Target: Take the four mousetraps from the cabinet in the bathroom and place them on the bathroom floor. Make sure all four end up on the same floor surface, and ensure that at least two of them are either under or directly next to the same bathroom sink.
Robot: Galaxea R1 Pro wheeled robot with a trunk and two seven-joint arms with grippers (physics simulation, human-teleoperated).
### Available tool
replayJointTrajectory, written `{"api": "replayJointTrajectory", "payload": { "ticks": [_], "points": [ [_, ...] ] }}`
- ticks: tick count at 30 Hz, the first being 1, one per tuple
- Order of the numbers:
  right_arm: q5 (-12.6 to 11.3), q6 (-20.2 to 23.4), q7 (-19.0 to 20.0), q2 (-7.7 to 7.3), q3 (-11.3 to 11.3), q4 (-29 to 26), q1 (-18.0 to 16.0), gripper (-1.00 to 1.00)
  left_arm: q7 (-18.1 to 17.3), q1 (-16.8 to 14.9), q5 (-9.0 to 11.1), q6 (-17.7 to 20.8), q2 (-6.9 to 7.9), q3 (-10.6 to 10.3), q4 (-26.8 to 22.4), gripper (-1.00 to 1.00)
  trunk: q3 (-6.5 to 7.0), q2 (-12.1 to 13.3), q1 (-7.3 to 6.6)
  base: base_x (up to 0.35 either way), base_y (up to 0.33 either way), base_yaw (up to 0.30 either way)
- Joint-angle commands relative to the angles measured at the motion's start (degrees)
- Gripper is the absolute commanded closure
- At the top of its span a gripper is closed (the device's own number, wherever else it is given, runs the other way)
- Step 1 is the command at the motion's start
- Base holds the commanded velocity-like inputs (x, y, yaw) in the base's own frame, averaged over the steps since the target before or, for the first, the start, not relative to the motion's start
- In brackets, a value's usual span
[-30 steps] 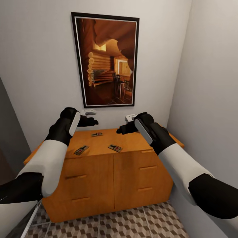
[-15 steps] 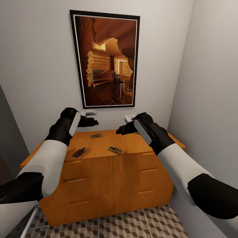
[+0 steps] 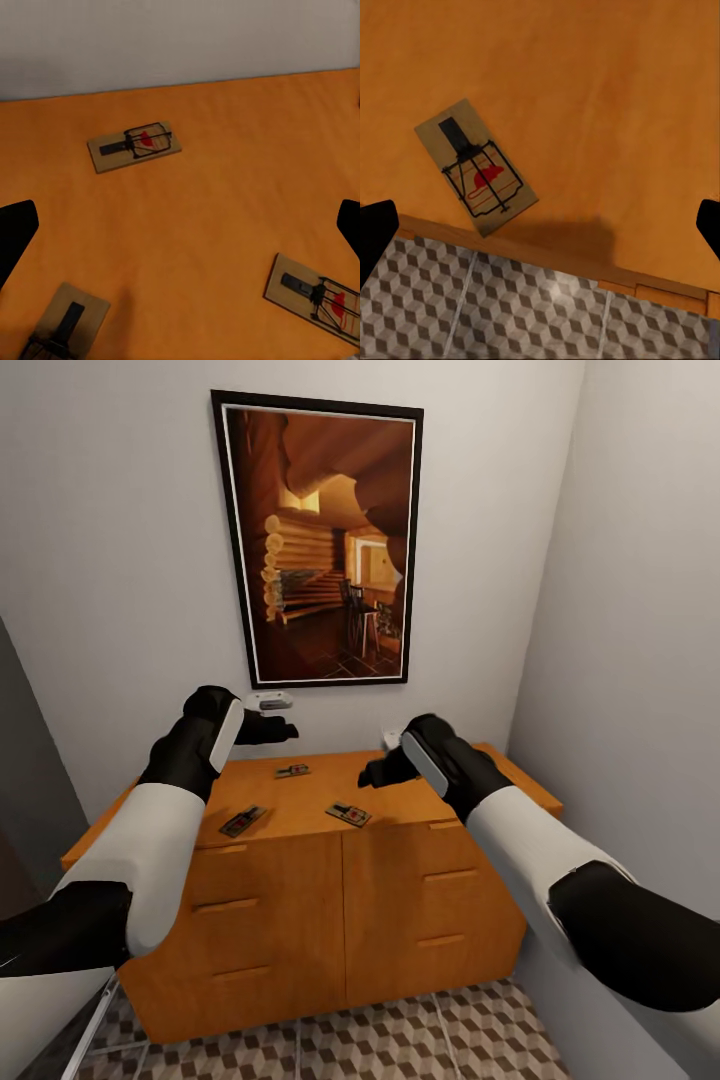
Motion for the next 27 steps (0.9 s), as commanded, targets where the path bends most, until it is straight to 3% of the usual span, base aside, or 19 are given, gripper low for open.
{"api": "replayJointTrajectory", "payload": {
  "ticks": [1, 7, 27],
  "points": [
    [-0.2, 0.2, 0.0, 0.25, 0.1, 1.0, -0.4, -1.00, 0.1, 0.0, 0.3, 0.2, -0.01, 0.0, 0.0, -1.00, -0.07, 0.0, 0.00, 0.000, 0.000, 0.000],
    [-0.8, 0.2, 0.3, 1.29, 0.1, 4.1, -2.0, -1.00, 0.2, 0.0, 0.3, 0.2, -0.01, 0.0, 0.0, -1.00, -0.07, 0.0, 0.00, 0.000, 0.000, 0.000],
    [-0.9, 0.2, 0.2, 2.00, 0.1, 6.0, -6.6, -1.00, 0.1, 0.0, 0.2, 0.2, -0.09, 0.0, 0.9, -1.00, -0.07, 0.0, 0.00, 0.000, 0.000, 0.000]
  ]
}}
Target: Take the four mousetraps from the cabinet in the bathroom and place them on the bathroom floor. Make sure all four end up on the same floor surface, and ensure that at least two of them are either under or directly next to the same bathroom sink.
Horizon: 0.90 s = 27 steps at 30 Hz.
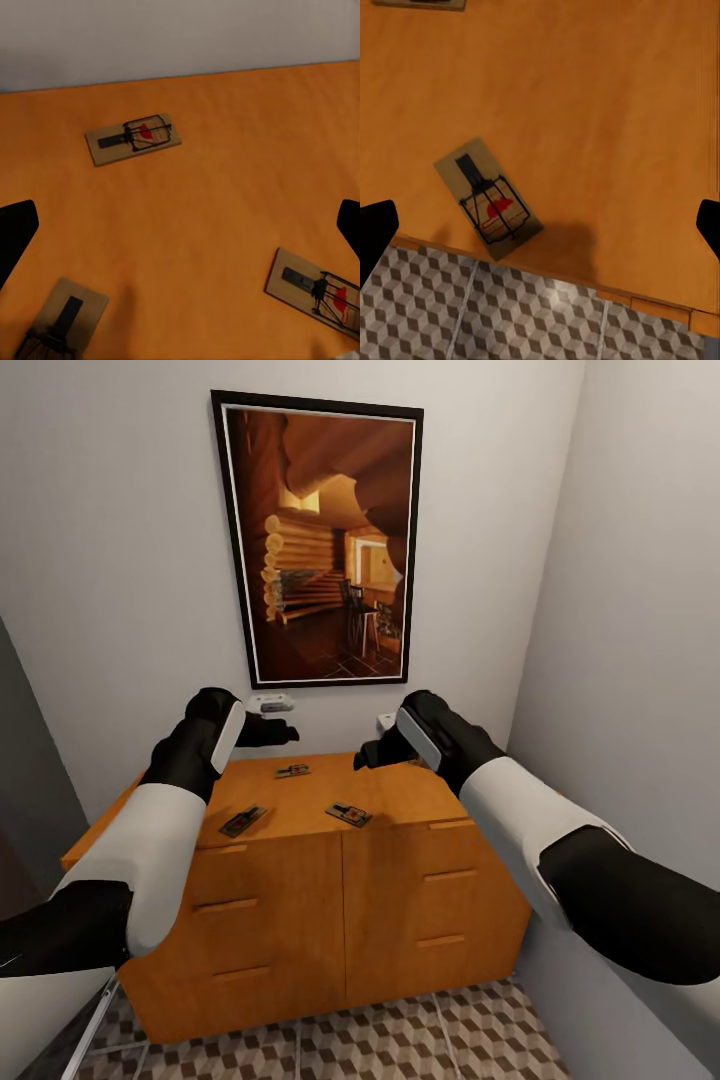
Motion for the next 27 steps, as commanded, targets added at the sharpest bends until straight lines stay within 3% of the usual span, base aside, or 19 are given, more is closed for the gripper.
{"api": "replayJointTrajectory", "payload": {
  "ticks": [1, 15, 27],
  "points": [
    [0.0, 0.2, 0.0, 0.00, 0.1, 0.4, -0.5, -1.00, 0.1, 0.0, 0.3, 0.2, -0.01, 0.0, 0.0, -1.00, -0.07, 0.0, 0.00, 0.000, 0.000, 0.000],
    [-0.1, 0.2, 0.0, 0.00, 0.1, 2.6, -1.3, -1.00, 0.2, 0.0, 0.2, 0.2, 0.13, 0.0, 0.8, -1.00, -0.07, 0.0, 0.00, 0.124, 0.000, 0.000],
    [-0.2, 0.2, 0.0, 0.00, 0.2, 2.8, -1.3, -1.00, 0.2, 0.0, 0.1, 0.2, 0.11, 0.0, 0.9, -1.00, -0.07, 0.0, 0.00, 0.024, 0.000, 0.000]
  ]
}}
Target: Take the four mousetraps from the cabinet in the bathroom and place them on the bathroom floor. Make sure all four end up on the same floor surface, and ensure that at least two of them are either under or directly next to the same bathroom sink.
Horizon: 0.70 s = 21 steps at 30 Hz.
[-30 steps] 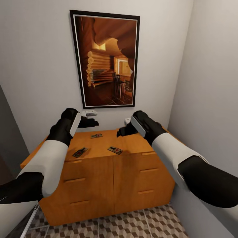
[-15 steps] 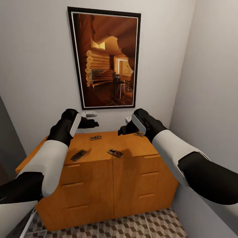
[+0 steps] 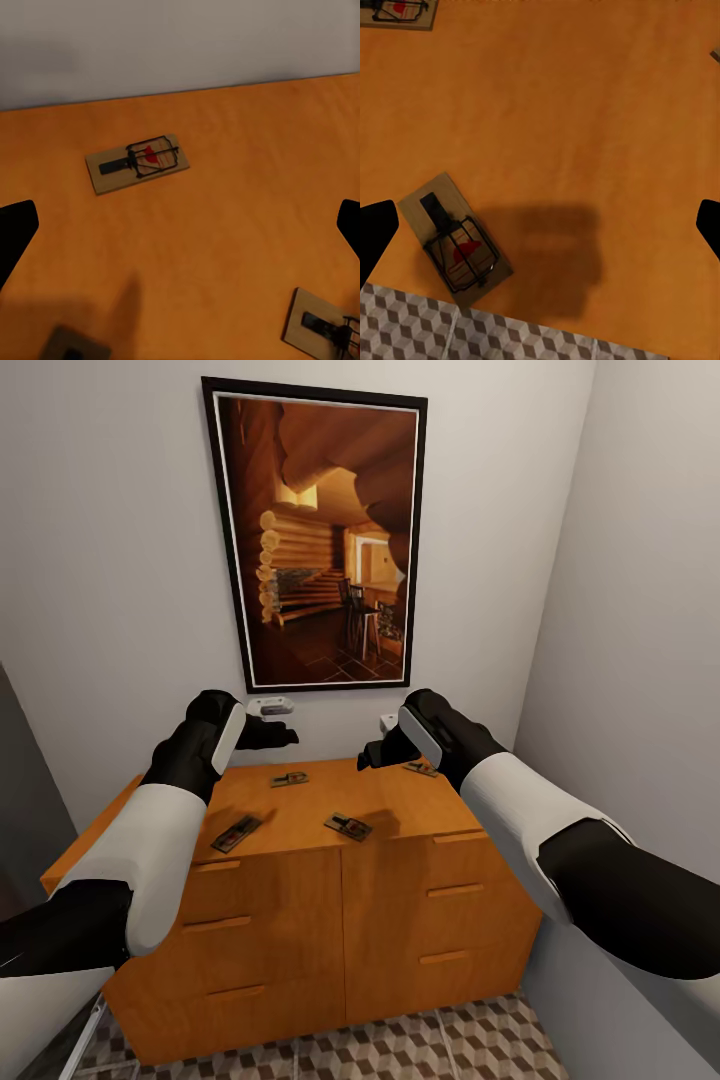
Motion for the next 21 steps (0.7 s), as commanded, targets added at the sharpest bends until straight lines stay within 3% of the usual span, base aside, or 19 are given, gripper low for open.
{"api": "replayJointTrajectory", "payload": {
  "ticks": [1, 21],
  "points": [
    [0.0, 0.2, 0.0, 0.00, 0.1, 0.0, -0.1, -1.00, 0.1, 0.0, 0.3, 0.2, -0.01, 0.0, 0.0, -1.00, -0.07, 0.0, 0.00, 0.004, 0.000, 0.000],
    [-0.1, 0.2, 0.1, 0.00, 0.0, 0.3, 0.6, -1.00, 0.1, 0.0, 0.5, 0.3, -0.03, 0.0, 0.1, -1.00, -0.07, 0.0, 0.00, 0.000, 0.000, 0.000]
  ]
}}
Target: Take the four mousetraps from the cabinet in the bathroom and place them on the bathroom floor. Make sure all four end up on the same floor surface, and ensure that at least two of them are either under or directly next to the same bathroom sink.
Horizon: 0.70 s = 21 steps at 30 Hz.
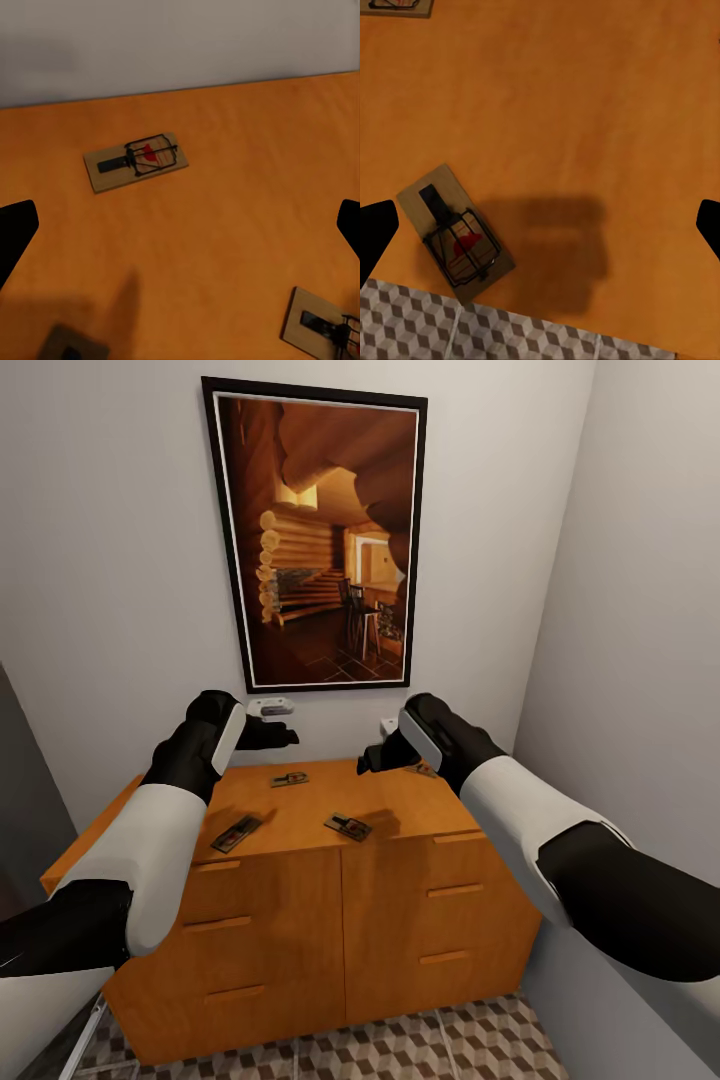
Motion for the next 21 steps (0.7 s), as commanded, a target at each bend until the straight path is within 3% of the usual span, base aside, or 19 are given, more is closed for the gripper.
{"api": "replayJointTrajectory", "payload": {
  "ticks": [1, 12, 14, 21],
  "points": [
    [0.0, 0.2, 0.1, 0.00, 0.1, 0.0, 0.0, -1.00, 0.1, 0.0, 0.3, 0.2, 0.00, 0.0, 0.0, -1.00, -0.07, 0.0, 0.00, 0.000, 0.000, 0.000],
    [0.3, 0.2, 1.4, 0.00, 0.4, 0.1, 0.1, -1.00, 0.1, 0.0, 0.4, 0.2, -0.01, 0.0, 0.1, -1.00, -0.07, 0.0, 0.00, 0.000, 0.000, 0.000],
    [1.1, 0.2, 2.0, -0.66, -0.3, -0.5, 0.2, -1.00, 0.0, -0.1, 0.4, 0.1, -0.64, 0.2, 0.8, -1.00, -0.07, 0.0, 0.00, 0.000, 0.000, 0.000],
    [3.8, 0.2, 3.1, -2.42, -1.8, 0.0, 0.3, -1.00, 0.0, -0.1, 0.6, 0.1, -0.36, 0.1, 1.6, -1.00, -0.07, 0.0, 0.00, 0.000, 0.000, 0.000]
  ]
}}
